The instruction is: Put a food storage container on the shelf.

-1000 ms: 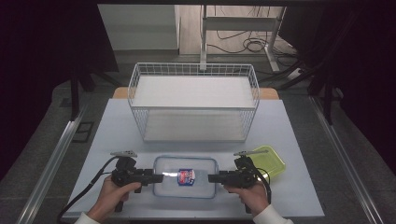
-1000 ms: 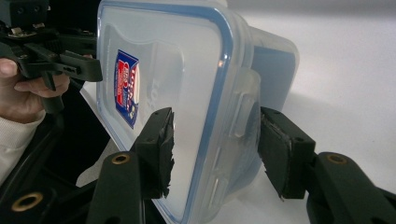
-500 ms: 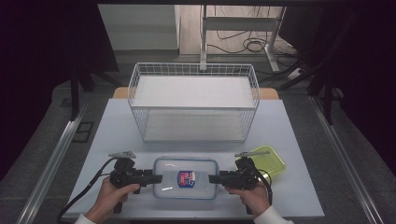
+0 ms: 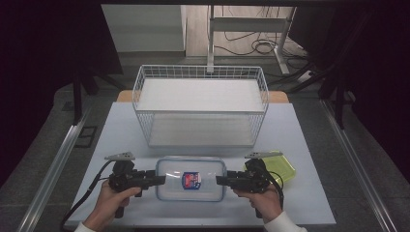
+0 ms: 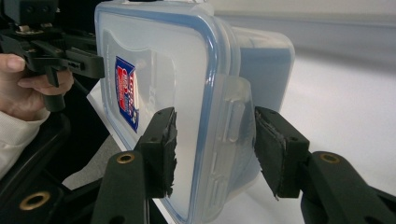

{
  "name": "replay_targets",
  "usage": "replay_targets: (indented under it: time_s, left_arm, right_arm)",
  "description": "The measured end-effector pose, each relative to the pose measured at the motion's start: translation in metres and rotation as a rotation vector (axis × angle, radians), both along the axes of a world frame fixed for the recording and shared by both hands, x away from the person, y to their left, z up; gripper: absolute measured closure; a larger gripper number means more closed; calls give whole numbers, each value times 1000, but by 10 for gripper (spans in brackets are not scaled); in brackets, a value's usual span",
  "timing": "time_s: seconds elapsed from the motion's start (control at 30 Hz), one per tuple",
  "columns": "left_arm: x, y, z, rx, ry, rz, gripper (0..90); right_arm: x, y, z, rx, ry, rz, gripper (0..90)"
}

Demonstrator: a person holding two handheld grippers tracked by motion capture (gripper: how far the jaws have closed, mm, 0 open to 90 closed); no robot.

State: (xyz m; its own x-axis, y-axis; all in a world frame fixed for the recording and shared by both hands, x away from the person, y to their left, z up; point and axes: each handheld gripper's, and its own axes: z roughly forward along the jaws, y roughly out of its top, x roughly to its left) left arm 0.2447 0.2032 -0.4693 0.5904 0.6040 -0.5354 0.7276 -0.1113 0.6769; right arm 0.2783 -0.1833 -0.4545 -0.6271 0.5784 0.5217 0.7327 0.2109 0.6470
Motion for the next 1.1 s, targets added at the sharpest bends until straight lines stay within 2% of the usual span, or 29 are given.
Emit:
replay_targets:
  time_s: [0.2,0.33,0.57,0.63,0.67,0.8,0.87,1.0,1.1]
  left_arm:
    - [2,-2,5,-3,-11,-4,518]
    - [2,-4,13,8,-32,-4,513]
    - [9,-7,30,5,-68,-6,512]
    - [12,-8,38,2,-78,-5,512]
    - [14,-9,45,3,-94,-4,513]
    - [21,-10,62,-2,-120,0,515]
    - [23,-9,67,-6,-126,0,516]
    - [32,-10,87,-18,-151,7,521]
    - [36,-10,94,-28,-159,6,532]
  right_arm:
    - [0,-1,8,-11,-37,0,506]
    - [-1,-1,17,-22,-70,0,506]
    - [3,-3,40,-32,-122,1,506]
    - [5,-4,44,-32,-127,2,506]
    - [8,-5,53,-32,-144,3,506]
    - [15,-7,69,-29,-168,7,506]
    - [17,-7,73,-29,-176,9,506]
    - [29,-9,95,-19,-197,14,505]
    - [35,-11,105,-13,-202,17,506]
